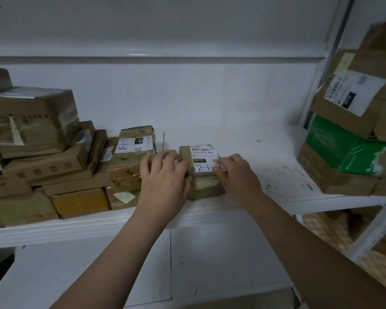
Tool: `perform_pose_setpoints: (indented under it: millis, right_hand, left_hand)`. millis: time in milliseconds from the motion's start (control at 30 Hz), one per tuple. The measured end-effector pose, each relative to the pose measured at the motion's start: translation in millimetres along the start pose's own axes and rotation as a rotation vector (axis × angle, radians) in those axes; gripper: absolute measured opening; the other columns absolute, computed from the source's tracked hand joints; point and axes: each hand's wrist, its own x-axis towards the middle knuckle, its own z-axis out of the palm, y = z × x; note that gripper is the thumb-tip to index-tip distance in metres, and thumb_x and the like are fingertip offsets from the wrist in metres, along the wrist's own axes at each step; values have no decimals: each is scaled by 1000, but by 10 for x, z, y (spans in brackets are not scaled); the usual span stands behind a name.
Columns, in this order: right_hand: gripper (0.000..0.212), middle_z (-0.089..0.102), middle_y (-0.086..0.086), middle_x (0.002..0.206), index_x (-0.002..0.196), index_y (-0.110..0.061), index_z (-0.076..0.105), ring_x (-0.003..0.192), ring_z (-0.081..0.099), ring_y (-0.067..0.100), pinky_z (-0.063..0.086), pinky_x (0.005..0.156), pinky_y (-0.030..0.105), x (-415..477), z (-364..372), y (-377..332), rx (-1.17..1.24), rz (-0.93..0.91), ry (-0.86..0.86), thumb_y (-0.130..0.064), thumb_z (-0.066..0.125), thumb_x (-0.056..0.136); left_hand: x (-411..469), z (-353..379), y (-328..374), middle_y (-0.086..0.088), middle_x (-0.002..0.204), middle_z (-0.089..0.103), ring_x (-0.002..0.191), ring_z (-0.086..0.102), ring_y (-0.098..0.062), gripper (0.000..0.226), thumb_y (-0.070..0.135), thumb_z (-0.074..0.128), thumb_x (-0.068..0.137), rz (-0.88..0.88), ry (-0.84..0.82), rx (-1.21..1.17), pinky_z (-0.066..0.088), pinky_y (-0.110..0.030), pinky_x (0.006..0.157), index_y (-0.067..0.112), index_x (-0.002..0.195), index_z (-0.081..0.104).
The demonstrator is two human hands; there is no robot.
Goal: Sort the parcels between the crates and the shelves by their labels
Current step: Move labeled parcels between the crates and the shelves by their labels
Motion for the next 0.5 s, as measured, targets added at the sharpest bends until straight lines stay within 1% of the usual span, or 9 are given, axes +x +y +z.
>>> perform_pose_setpoints:
  millis: [167, 233, 333, 400, 500]
  right_hand:
    - [35, 54, 4, 125, 127, -18, 56, 112, 50, 22, 45, 85, 33, -172, -304, 6, 18, -77, 156, -35, 48, 98]
    - [32, 56, 3, 125, 126, -18, 58, 112, 52, 20, 46, 86, 32, -250, -493, 78, 13, -98, 217, -30, 51, 96]
    - [29, 60, 4, 119, 120, -14, 62, 108, 56, 22, 50, 84, 36, -363, -856, 255, 3, -113, 349, -22, 57, 93]
    - [27, 61, 5, 116, 117, -12, 64, 105, 58, 24, 49, 84, 36, -424, -1128, 420, -29, -104, 432, -18, 60, 91]
    - [28, 58, 5, 118, 116, -11, 64, 109, 54, 24, 46, 87, 35, -514, -1562, 691, -59, -58, 501, -15, 61, 89]
  left_hand:
    - [287, -20, 212, -9, 109, 66, 106, 58, -33, 29, 25, 74, 76, 117, 0, -102, 40, -50, 95, 14, 102, 68]
    - [374, -8, 371, -9, 108, 67, 103, 61, -33, 31, 24, 77, 73, 146, -3, -142, 44, -48, 91, 15, 101, 69]
    - [496, 8, 693, -9, 107, 68, 100, 62, -34, 31, 22, 79, 72, 186, -20, -223, 46, -48, 87, 14, 101, 70]
    - [587, 3, 943, -9, 107, 68, 99, 63, -33, 31, 22, 78, 74, 216, -18, -265, 46, -47, 86, 14, 103, 69]
    - [740, -31, 1365, -10, 107, 67, 98, 63, -33, 33, 19, 77, 75, 280, 12, -366, 47, -46, 83, 12, 105, 69]
